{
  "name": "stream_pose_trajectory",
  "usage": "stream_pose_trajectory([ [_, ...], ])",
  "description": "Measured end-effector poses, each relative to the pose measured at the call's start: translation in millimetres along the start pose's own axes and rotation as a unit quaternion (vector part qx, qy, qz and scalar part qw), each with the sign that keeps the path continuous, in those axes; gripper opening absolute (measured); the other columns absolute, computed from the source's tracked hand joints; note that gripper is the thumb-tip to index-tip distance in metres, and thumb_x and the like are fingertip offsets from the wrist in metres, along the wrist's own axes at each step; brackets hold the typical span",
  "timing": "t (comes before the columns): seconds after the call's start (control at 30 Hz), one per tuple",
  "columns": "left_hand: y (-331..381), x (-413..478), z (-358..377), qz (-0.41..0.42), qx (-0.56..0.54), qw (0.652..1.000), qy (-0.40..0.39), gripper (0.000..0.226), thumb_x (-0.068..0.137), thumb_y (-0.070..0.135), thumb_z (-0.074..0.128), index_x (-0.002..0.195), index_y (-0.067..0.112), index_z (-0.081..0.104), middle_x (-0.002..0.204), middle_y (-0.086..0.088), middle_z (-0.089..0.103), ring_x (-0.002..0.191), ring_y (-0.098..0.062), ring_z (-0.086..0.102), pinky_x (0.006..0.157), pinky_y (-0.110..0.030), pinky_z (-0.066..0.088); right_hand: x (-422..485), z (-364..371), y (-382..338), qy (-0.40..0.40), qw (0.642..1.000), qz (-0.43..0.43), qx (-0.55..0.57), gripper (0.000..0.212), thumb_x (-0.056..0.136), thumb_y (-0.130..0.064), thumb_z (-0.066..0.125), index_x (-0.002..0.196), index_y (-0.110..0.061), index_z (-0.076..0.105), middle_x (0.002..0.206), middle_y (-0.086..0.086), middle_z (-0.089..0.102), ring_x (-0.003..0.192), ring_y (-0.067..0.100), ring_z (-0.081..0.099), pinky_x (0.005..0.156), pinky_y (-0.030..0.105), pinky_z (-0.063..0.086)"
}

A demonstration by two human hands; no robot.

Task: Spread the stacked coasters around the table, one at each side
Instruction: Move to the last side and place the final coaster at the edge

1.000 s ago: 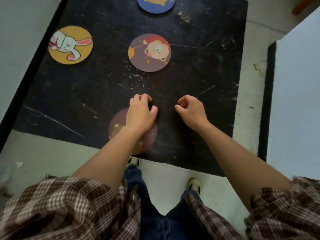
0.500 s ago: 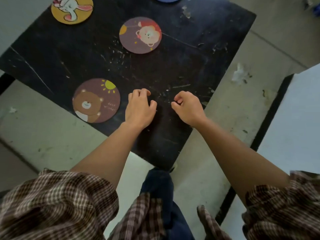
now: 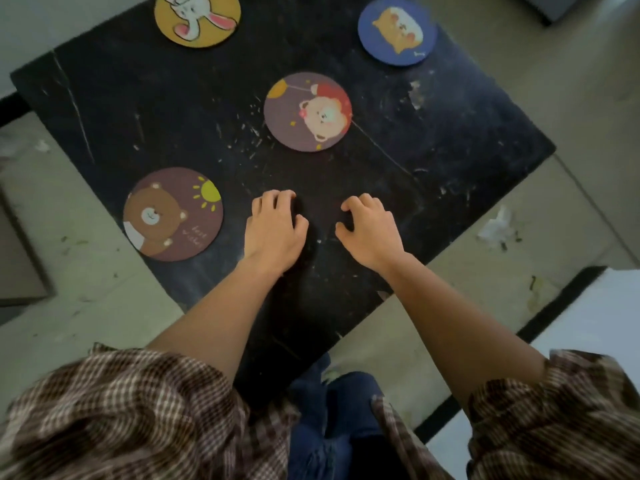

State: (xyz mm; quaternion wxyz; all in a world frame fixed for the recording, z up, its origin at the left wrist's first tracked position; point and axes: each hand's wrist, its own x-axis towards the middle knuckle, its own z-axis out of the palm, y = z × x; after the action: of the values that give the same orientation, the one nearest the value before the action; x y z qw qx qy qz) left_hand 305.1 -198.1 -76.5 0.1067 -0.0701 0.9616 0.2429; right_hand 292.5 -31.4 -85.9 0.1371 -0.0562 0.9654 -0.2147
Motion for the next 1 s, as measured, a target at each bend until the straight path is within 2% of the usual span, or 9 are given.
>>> stream_pose_trajectory([
  [0.27, 25, 24, 10, -0.087, 0.026, 0.996, 0.019, 0.043, 0.090, 0.027, 0.045, 0.131, 0.013, 0.044, 0.137, -0.011, 0.041, 0.125, -0.031, 0.035, 0.096, -0.048, 0.039, 65, -27, 19, -0.026, 0.993, -0.096, -0.059, 0.036, 0.088, -0.028, 0.056, 0.120, -0.013, 0.052, 0.118, 0.007, 0.055, 0.109, 0.026, 0.049, 0.085, 0.040, 0.041],
  [0.37, 43, 33, 16, -0.132, 0.024, 0.990, 0.035, 0.044, 0.091, 0.027, 0.045, 0.132, 0.013, 0.043, 0.138, -0.012, 0.040, 0.125, -0.031, 0.035, 0.097, -0.048, 0.039, 84, -37, 29, -0.053, 0.985, -0.136, -0.090, 0.036, 0.089, -0.030, 0.054, 0.121, -0.014, 0.051, 0.120, 0.006, 0.053, 0.111, 0.025, 0.049, 0.089, 0.040, 0.042],
  [0.5, 65, 43, 24, -0.194, 0.015, 0.979, 0.067, 0.044, 0.091, 0.027, 0.047, 0.132, 0.013, 0.042, 0.139, -0.013, 0.040, 0.125, -0.033, 0.036, 0.097, -0.049, 0.039, 110, -53, 40, -0.088, 0.968, -0.202, -0.121, 0.039, 0.090, -0.031, 0.053, 0.124, -0.013, 0.049, 0.125, 0.007, 0.052, 0.115, 0.026, 0.048, 0.093, 0.043, 0.041],
  [0.63, 85, 52, 33, -0.220, 0.014, 0.971, 0.090, 0.046, 0.089, 0.027, 0.051, 0.131, 0.012, 0.042, 0.138, -0.016, 0.039, 0.124, -0.036, 0.036, 0.094, -0.050, 0.039, 130, -66, 53, -0.099, 0.945, -0.275, -0.148, 0.037, 0.090, -0.029, 0.052, 0.122, -0.012, 0.050, 0.123, 0.009, 0.053, 0.114, 0.027, 0.048, 0.090, 0.042, 0.041],
  [0.9, 85, 82, 27, -0.259, 0.013, 0.957, 0.129, 0.044, 0.091, 0.026, 0.049, 0.132, 0.011, 0.040, 0.138, -0.018, 0.038, 0.123, -0.037, 0.034, 0.093, -0.049, 0.040, 173, -77, 51, -0.101, 0.949, -0.277, -0.116, 0.035, 0.089, -0.028, 0.053, 0.118, -0.010, 0.048, 0.122, 0.010, 0.052, 0.113, 0.027, 0.048, 0.090, 0.042, 0.042],
  [1.0, 78, 100, 20, -0.256, 0.005, 0.956, 0.141, 0.046, 0.092, 0.028, 0.050, 0.133, 0.010, 0.039, 0.136, -0.018, 0.041, 0.122, -0.036, 0.034, 0.093, -0.047, 0.040, 190, -78, 45, -0.081, 0.963, -0.244, -0.079, 0.037, 0.088, -0.029, 0.056, 0.118, -0.010, 0.048, 0.121, 0.011, 0.052, 0.112, 0.027, 0.049, 0.090, 0.042, 0.046],
])
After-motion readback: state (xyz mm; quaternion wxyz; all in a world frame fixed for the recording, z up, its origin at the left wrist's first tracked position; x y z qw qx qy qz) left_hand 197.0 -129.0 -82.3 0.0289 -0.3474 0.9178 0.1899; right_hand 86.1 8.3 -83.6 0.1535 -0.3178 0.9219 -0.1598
